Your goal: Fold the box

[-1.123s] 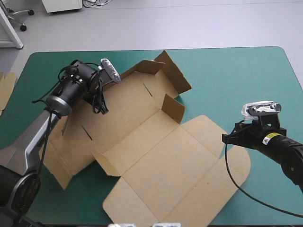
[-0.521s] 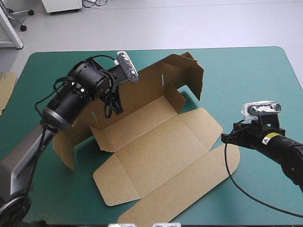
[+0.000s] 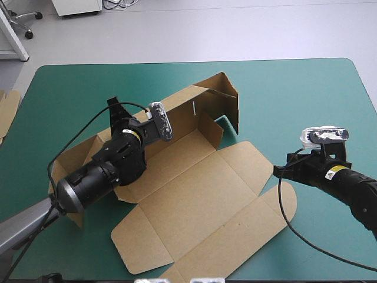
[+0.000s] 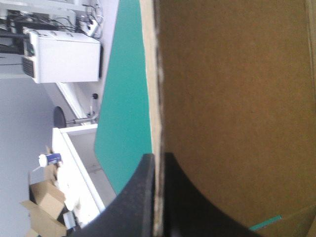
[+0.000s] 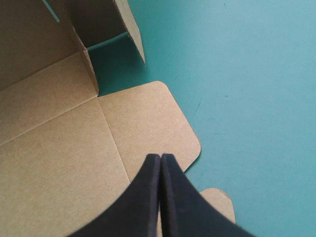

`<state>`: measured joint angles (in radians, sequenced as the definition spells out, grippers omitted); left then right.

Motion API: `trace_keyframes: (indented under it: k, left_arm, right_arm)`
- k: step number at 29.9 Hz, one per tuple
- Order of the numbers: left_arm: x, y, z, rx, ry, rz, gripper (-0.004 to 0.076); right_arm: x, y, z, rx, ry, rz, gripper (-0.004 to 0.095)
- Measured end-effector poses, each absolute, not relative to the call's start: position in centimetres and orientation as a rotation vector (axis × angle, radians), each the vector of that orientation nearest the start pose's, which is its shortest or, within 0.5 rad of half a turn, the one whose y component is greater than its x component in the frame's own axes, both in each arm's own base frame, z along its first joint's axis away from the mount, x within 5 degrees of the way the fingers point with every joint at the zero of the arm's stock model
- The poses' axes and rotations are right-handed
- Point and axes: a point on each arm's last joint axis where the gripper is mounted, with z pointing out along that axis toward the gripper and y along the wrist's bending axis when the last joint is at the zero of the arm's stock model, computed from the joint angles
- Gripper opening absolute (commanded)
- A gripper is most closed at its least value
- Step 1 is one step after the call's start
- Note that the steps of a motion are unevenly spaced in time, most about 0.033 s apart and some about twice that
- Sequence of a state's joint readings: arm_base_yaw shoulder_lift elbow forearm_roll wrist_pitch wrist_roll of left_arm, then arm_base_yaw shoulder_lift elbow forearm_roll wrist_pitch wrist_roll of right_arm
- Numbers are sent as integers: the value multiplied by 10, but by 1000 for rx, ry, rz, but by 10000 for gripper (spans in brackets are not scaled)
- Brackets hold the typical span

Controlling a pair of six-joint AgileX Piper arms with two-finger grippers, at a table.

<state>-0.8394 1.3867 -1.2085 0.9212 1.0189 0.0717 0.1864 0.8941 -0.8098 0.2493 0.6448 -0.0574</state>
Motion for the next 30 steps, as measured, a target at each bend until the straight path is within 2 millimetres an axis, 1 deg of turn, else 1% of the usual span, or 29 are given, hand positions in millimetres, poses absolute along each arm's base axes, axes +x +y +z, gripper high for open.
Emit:
trace_keyframes:
  k: [3,7,19,24,30]
  left_arm:
    - [227,-173,349,1321,1808,834,-15]
    - [221,-177,335,1375,1770,855,-15]
    - [197,-179,313,1396,1606,926,-15]
    - [188,-176,315,1356,1598,878,-15]
    - [186,-175,319,1294,1602,826,-15]
  right_arm:
    - [171,47,337,-125,2207,365,-34]
    - [171,47,338,-124,2206,374,-34]
    - [170,52,339,-137,2192,434,-34]
    - [170,52,339,-139,2190,441,-32]
    - [171,52,341,-132,2175,447,-32]
